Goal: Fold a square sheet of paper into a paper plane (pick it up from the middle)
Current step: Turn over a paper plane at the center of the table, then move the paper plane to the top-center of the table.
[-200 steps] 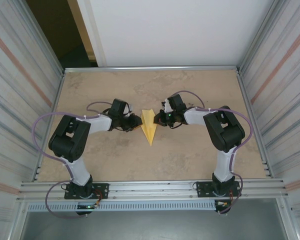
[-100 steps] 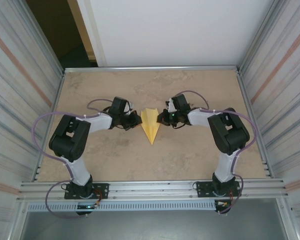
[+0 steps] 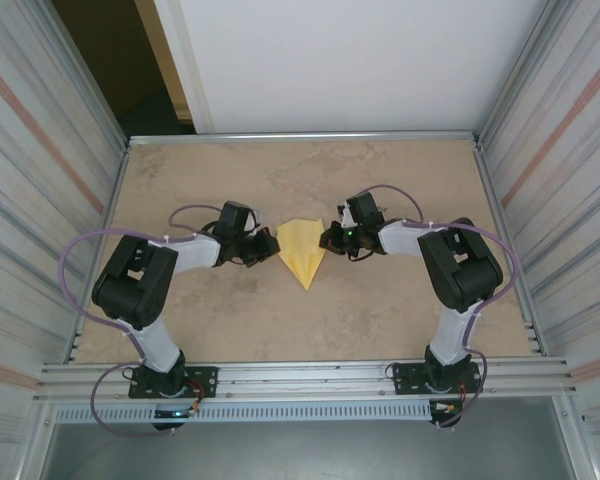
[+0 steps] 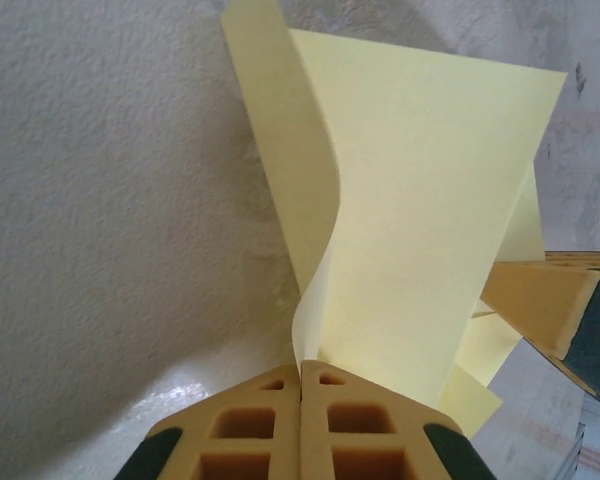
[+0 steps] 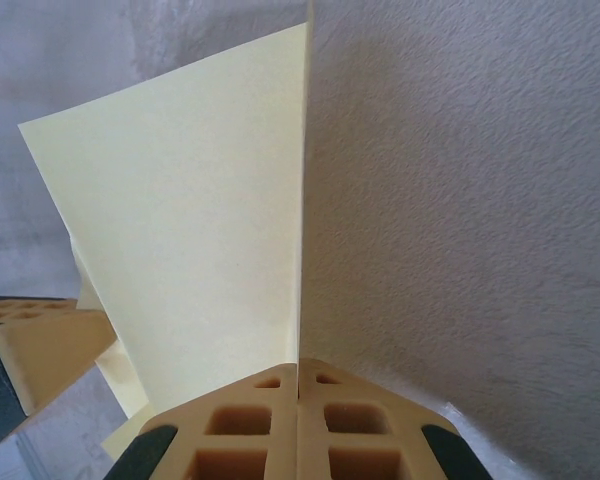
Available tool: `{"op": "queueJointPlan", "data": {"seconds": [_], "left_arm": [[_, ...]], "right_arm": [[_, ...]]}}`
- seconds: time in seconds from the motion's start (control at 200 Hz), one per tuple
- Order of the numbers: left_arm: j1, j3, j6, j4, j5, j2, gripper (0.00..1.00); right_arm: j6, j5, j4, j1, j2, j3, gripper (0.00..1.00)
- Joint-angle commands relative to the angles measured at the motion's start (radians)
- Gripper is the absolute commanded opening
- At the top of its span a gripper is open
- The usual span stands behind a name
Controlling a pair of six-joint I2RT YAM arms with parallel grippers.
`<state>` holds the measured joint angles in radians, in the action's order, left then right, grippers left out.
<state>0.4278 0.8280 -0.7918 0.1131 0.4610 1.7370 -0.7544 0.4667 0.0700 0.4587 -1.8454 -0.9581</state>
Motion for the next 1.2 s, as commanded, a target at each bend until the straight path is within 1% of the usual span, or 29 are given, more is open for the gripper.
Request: {"op": "queueJointPlan", "data": {"seconds": [0.0, 0.1, 0.13, 0.175, 0.2, 0.281, 0.326, 0.451, 0.606, 0.747, 0.917, 1.077, 1.193], "left_arm": [[0.003, -0.019, -0.015, 0.04, -0.008, 0.001, 0.0], [0.003, -0.026, -0.015, 0.048, -0.002, 0.002, 0.0], [0.003, -0.024, -0.012, 0.052, 0.002, 0.003, 0.0], [0.004, -0.021, -0.009, 0.053, 0.009, 0.004, 0.0], [0.003, -0.02, -0.009, 0.053, 0.013, 0.003, 0.0], [0.005, -0.014, -0.004, 0.05, 0.024, 0.005, 0.0], [0.006, -0.013, -0.003, 0.048, 0.025, 0.004, 0.0], [0.006, -0.011, -0.003, 0.051, 0.031, 0.006, 0.0], [0.006, -0.013, -0.005, 0.052, 0.031, 0.005, 0.0], [0.005, -0.012, -0.003, 0.045, 0.034, 0.002, 0.01], [0.006, -0.006, -0.004, 0.043, 0.041, 0.002, 0.0], [0.006, -0.004, -0.01, 0.049, 0.05, 0.0, 0.0], [0.006, -0.003, -0.014, 0.049, 0.057, -0.004, 0.0]], "right_arm": [[-0.02, -0.023, -0.022, 0.009, -0.017, -0.008, 0.08], [-0.016, -0.033, -0.054, 0.01, -0.005, -0.025, 0.15], [-0.011, -0.041, -0.071, 0.01, 0.007, -0.031, 0.21], [0.001, -0.052, -0.088, 0.011, 0.027, -0.035, 0.28], [0.009, -0.063, -0.103, 0.012, 0.045, -0.038, 0.34], [0.045, -0.099, -0.149, 0.023, 0.096, -0.045, 0.44], [0.071, -0.129, -0.188, 0.036, 0.121, -0.056, 0.48], [0.13, -0.181, -0.271, 0.098, 0.15, -0.081, 0.5], [0.129, -0.178, -0.292, 0.162, 0.112, -0.099, 0.52], [0.127, -0.144, -0.289, 0.188, 0.068, -0.115, 0.56], [0.141, -0.093, -0.288, 0.212, 0.03, -0.148, 0.56], [0.171, -0.092, -0.324, 0.242, 0.0, -0.19, 0.57], [0.202, -0.128, -0.359, 0.27, -0.014, -0.221, 0.57]]}}
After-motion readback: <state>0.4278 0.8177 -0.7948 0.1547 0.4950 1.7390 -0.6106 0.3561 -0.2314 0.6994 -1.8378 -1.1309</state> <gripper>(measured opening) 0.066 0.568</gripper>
